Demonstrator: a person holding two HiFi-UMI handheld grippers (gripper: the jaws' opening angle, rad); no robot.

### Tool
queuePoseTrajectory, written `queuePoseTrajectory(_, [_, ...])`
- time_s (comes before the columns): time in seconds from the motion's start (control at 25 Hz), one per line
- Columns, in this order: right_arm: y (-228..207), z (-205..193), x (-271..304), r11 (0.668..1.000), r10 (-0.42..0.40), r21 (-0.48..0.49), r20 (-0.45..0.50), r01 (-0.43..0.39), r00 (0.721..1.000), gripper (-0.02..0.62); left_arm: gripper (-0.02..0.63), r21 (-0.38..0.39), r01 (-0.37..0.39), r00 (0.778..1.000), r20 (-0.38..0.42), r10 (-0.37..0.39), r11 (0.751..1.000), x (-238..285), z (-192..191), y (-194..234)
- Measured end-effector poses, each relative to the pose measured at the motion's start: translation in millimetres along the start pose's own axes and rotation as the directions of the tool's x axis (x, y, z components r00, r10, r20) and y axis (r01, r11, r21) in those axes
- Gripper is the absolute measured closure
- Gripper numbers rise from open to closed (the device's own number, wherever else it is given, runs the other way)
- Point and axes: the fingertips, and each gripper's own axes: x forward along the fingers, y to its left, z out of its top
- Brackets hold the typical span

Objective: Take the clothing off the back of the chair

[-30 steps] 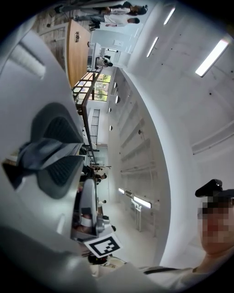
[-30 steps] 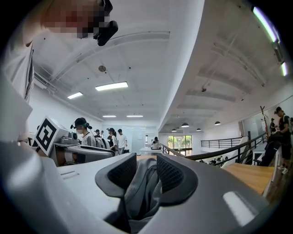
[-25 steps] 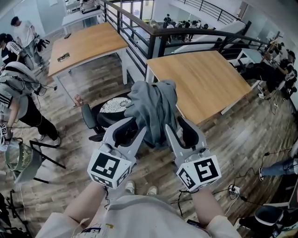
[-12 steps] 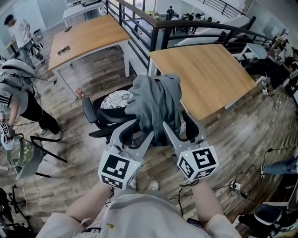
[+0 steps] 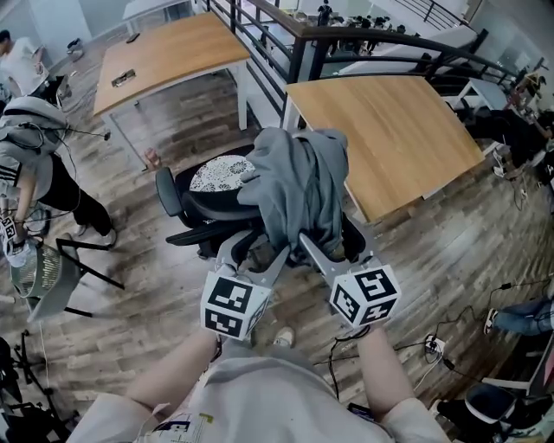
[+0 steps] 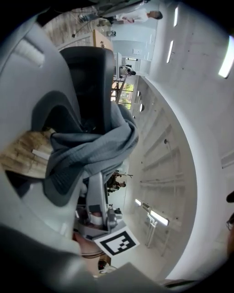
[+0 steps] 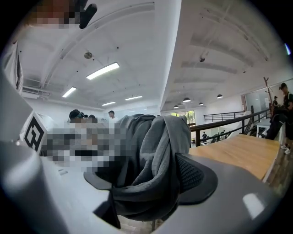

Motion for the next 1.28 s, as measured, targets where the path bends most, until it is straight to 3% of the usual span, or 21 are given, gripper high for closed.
queuePoseTrajectory(0.24, [-1,-8,13,1.0,0.015,0.005,-0.012,-0.015,1.0,0.258,0.373,-0.025,0.023,1.0,-0.005,-0.023,0.999,14,-7,8])
queuePoseTrajectory(0.36, [-1,-10,16,1.0,0.021,-0.01,-0.016,-0.021,1.0,0.335,0.376,-0.021,0.032,0.999,0.005,-0.032,0.999,19,-5,8])
queuePoseTrajectory(0.52, [-2,-8,15,0.999,0.002,-0.041,-0.017,-0.003,1.0,0.492,0.426,-0.049,0.023,1.0,0.013,-0.022,0.999,19,0,9])
queuePoseTrajectory(0.6, [-2,-6,12,0.999,0.0,-0.037,-0.006,0.0,1.0,0.515,0.46,-0.081,0.028,0.999,0.022,-0.026,0.996,16,1,10])
queuePoseTrajectory(0.64, [-2,-5,11,0.999,-0.003,-0.035,0.004,0.003,1.0,0.521,0.481,-0.091,0.035,0.999,0.03,-0.033,0.995,15,2,8])
queuePoseTrajectory(0.68, [-2,-2,9,0.999,-0.008,-0.035,0.017,0.008,1.0,0.526,0.542,-0.094,0.043,0.998,0.039,-0.039,0.995,14,5,4])
queuePoseTrajectory(0.76, [-2,1,6,0.999,-0.017,-0.035,0.042,0.019,0.999,0.532,0.58,-0.083,0.051,0.997,0.057,-0.046,0.995,14,9,-4])
queuePoseTrajectory(1.0, [-4,28,-13,0.998,-0.047,-0.029,0.143,0.051,0.989,0.537,0.584,-0.042,0.077,0.992,0.101,-0.072,0.996,14,28,-20])
queuePoseTrajectory(1.28, [-4,74,-49,0.991,-0.099,-0.058,0.274,0.119,0.957,0.546,0.584,0.033,0.104,0.983,0.147,-0.108,0.994,12,64,-44])
